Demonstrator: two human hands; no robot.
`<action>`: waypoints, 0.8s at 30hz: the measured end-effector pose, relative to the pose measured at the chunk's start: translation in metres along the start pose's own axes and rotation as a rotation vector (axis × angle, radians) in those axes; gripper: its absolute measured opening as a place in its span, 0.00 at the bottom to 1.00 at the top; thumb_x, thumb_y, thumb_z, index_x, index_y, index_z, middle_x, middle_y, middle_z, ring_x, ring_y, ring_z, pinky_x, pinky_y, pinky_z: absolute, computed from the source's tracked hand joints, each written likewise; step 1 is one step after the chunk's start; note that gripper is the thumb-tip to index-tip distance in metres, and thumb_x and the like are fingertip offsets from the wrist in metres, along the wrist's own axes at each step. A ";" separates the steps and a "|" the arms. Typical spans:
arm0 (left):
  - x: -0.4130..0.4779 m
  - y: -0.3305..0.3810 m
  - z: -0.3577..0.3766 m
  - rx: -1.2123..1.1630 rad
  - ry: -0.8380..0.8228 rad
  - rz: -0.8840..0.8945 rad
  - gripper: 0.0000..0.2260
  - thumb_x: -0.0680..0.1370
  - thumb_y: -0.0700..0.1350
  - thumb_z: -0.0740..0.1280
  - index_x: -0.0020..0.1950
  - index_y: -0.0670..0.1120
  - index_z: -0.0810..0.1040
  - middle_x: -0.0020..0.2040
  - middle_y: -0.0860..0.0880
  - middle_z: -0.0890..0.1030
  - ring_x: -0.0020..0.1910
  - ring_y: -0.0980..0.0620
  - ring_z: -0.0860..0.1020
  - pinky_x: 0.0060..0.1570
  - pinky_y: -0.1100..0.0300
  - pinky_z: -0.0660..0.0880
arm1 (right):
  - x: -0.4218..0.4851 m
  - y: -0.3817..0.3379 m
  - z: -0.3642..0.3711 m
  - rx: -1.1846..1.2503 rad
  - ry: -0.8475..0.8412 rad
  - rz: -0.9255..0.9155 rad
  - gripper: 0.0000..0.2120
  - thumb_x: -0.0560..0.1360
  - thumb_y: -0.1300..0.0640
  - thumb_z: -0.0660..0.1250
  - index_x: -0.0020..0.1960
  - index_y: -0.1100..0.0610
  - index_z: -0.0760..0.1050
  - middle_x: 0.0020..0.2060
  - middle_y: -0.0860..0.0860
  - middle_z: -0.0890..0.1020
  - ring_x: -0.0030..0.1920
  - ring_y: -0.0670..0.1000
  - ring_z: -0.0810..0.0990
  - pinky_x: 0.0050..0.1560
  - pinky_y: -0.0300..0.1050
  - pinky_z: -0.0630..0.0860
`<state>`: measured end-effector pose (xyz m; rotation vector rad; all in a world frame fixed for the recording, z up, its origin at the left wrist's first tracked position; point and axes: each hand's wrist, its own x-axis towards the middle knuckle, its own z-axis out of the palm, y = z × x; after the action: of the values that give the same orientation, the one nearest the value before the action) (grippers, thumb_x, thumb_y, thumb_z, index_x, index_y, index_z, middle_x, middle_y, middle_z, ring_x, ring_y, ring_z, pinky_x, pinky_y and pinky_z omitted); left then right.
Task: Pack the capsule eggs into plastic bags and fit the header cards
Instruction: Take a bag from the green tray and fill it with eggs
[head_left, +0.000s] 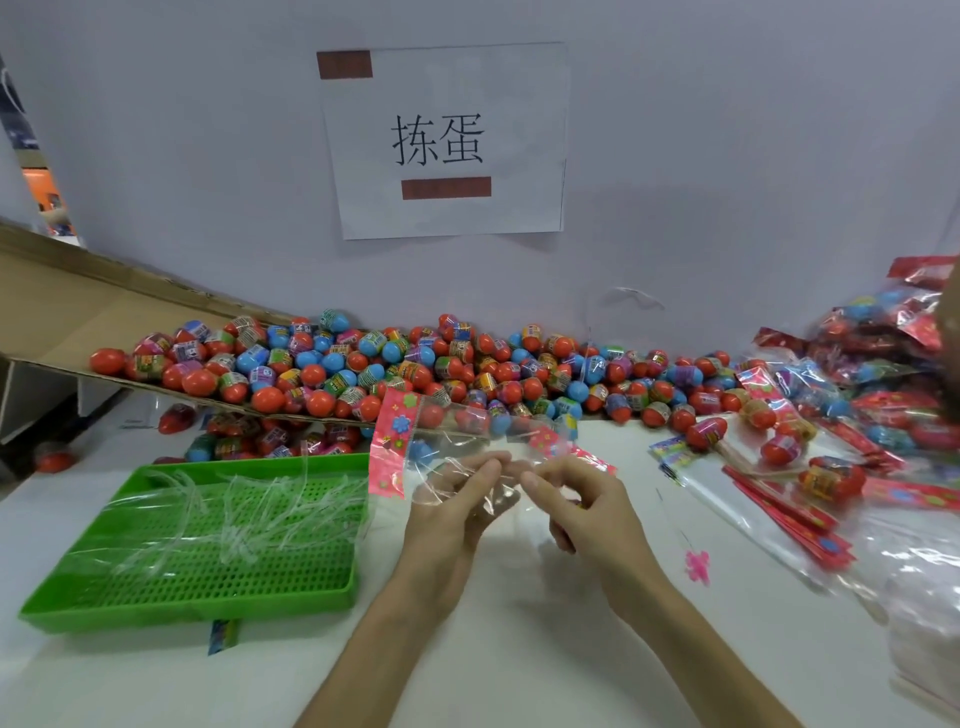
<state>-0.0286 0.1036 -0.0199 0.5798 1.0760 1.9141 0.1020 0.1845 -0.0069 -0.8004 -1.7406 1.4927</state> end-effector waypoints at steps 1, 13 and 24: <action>0.001 0.000 -0.001 -0.022 0.021 0.000 0.08 0.73 0.44 0.72 0.49 0.45 0.88 0.50 0.39 0.87 0.51 0.45 0.86 0.51 0.56 0.82 | 0.001 0.000 -0.001 0.038 0.023 0.015 0.12 0.75 0.44 0.74 0.47 0.53 0.79 0.32 0.48 0.78 0.30 0.47 0.72 0.28 0.39 0.70; 0.003 0.004 -0.004 -0.089 0.117 -0.046 0.15 0.73 0.46 0.71 0.57 0.41 0.84 0.53 0.40 0.87 0.50 0.43 0.87 0.43 0.58 0.84 | 0.005 -0.005 -0.021 0.039 0.213 -0.315 0.23 0.71 0.67 0.78 0.57 0.48 0.74 0.50 0.46 0.84 0.52 0.49 0.85 0.51 0.38 0.82; -0.001 0.005 0.002 -0.072 0.059 -0.079 0.19 0.73 0.49 0.71 0.61 0.41 0.82 0.56 0.40 0.87 0.52 0.41 0.87 0.46 0.57 0.84 | 0.003 -0.004 -0.016 -0.185 0.224 -0.340 0.22 0.69 0.61 0.81 0.56 0.42 0.80 0.52 0.42 0.78 0.48 0.46 0.83 0.45 0.37 0.82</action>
<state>-0.0294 0.1023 -0.0148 0.4366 1.0474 1.9028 0.1135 0.1953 -0.0010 -0.6916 -1.7561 0.9917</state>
